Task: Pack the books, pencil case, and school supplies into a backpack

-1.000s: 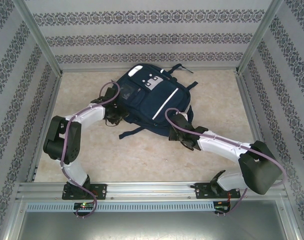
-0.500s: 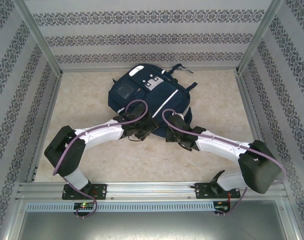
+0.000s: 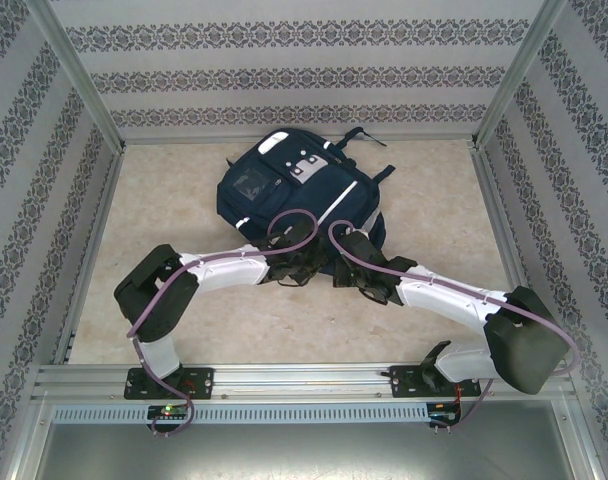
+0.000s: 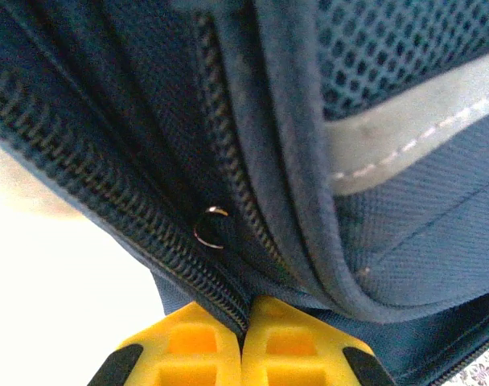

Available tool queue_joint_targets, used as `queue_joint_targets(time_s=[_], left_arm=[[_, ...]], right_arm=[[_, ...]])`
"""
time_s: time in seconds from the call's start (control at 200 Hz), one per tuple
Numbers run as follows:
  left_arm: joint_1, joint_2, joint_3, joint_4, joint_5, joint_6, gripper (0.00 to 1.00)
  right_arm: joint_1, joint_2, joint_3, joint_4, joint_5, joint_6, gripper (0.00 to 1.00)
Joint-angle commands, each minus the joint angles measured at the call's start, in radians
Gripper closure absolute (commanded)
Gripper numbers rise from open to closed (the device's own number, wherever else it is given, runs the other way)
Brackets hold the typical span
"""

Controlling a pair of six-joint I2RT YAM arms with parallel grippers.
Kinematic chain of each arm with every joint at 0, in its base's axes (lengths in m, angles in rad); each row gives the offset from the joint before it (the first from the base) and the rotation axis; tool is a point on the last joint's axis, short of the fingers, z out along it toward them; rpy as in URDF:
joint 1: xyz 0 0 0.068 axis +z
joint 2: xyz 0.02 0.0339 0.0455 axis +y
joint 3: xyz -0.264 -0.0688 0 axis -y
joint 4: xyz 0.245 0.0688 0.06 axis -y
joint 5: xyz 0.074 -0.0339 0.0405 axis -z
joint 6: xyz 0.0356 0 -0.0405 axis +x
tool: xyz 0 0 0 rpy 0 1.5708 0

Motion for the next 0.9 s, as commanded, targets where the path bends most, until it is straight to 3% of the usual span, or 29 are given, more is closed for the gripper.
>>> queue_joint_targets(time_s=[0.0,0.27,0.5,0.714,0.894], left_arm=[[0.025,-0.087,-0.029,-0.224,-0.157,-0.032,1.0],[0.183,-0.353,-0.224,-0.41,-0.218,-0.007,1.0],[0.443,-0.512,-0.321,-0.468,-0.181,0.161,1.0],[0.727,-0.423,-0.194,-0.517,-0.084,0.455,1.0],[0.79,-0.271,-0.046,-0.593,-0.01,0.586,1.0]], right_arm=[[0.009,-0.029,-0.012,-0.01,-0.002,-0.014,1.0],[-0.037,0.006,0.009,-0.015,0.005,-0.035,1.0],[-0.04,0.074,0.059,-0.017,0.002,-0.042,1.0],[-0.011,0.141,0.122,-0.017,-0.006,-0.042,1.0],[0.025,0.208,0.189,-0.016,-0.018,-0.039,1.0]])
